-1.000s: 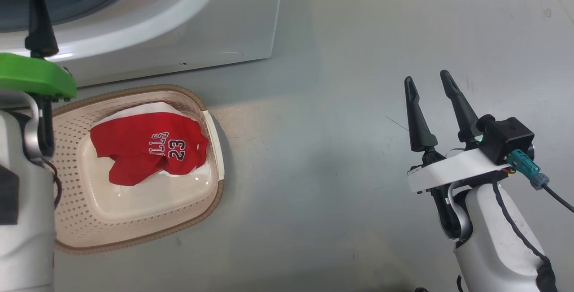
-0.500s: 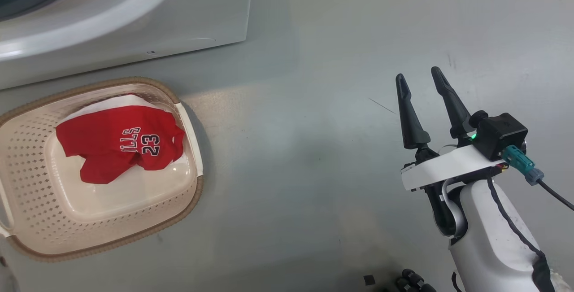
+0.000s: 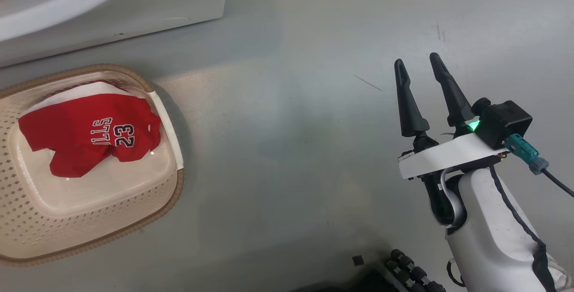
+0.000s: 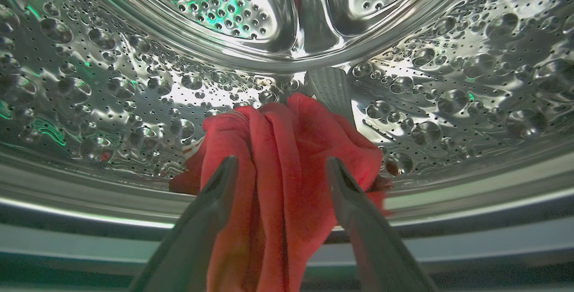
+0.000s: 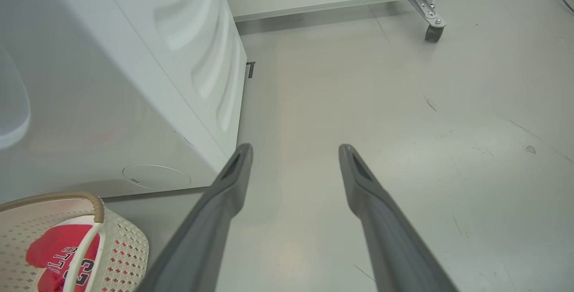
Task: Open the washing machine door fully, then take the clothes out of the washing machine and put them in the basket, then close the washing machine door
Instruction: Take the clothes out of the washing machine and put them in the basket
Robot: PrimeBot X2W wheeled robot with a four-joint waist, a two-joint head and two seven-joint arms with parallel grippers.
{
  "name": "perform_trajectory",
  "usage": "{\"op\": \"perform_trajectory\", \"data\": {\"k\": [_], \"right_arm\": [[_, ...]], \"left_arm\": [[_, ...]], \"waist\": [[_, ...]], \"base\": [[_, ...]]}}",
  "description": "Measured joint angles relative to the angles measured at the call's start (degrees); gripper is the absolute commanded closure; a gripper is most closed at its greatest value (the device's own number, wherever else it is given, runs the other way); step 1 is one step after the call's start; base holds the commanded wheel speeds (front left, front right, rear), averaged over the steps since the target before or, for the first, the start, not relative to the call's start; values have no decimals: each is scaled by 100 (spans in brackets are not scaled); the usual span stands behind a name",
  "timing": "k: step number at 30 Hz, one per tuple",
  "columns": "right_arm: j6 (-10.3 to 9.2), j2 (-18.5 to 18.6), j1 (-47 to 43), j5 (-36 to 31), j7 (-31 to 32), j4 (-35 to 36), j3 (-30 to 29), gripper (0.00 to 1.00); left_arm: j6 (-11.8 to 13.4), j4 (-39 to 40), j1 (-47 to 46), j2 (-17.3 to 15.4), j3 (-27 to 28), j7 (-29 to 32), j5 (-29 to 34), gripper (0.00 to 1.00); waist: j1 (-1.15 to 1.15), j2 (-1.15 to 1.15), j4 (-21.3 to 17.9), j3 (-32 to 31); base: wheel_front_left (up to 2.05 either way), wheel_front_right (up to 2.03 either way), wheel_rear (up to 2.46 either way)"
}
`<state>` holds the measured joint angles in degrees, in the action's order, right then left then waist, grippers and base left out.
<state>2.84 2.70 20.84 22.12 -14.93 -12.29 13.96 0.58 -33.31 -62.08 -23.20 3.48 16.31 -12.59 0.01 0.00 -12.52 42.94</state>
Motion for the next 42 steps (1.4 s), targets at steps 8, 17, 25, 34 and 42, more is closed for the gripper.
{"op": "perform_trajectory", "data": {"k": [8, 17, 25, 34, 42], "right_arm": [[-55, 0, 209, 91, 0, 41, 48, 0], [-100, 0, 311, 122, 0, 25, -2, 0], [-108, 2, 359, 103, 0, -30, -109, 0], [-123, 1, 360, -25, 0, -53, -201, 0], [-114, 2, 360, -70, 0, -122, -253, 0]], "left_arm": [[-33, -196, -310, -111, 41, 430, -43, 0], [40, -346, -335, -138, 59, 489, -33, 16], [47, -497, -334, -27, -36, 212, 27, 100], [29, -553, -234, 265, -127, -400, 58, 100], [-40, -612, -10, 468, -115, -1042, -43, 100]], "waist": [[0, 0, -83, 280], [0, 0, -102, 367], [0, 0, -52, 250], [0, 0, 111, 64], [0, 0, 264, -155]], "base": [[0, 0, 0], [0, 0, 0], [0, 0, 0], [0, 0, 0], [0, 0, 0]]}}
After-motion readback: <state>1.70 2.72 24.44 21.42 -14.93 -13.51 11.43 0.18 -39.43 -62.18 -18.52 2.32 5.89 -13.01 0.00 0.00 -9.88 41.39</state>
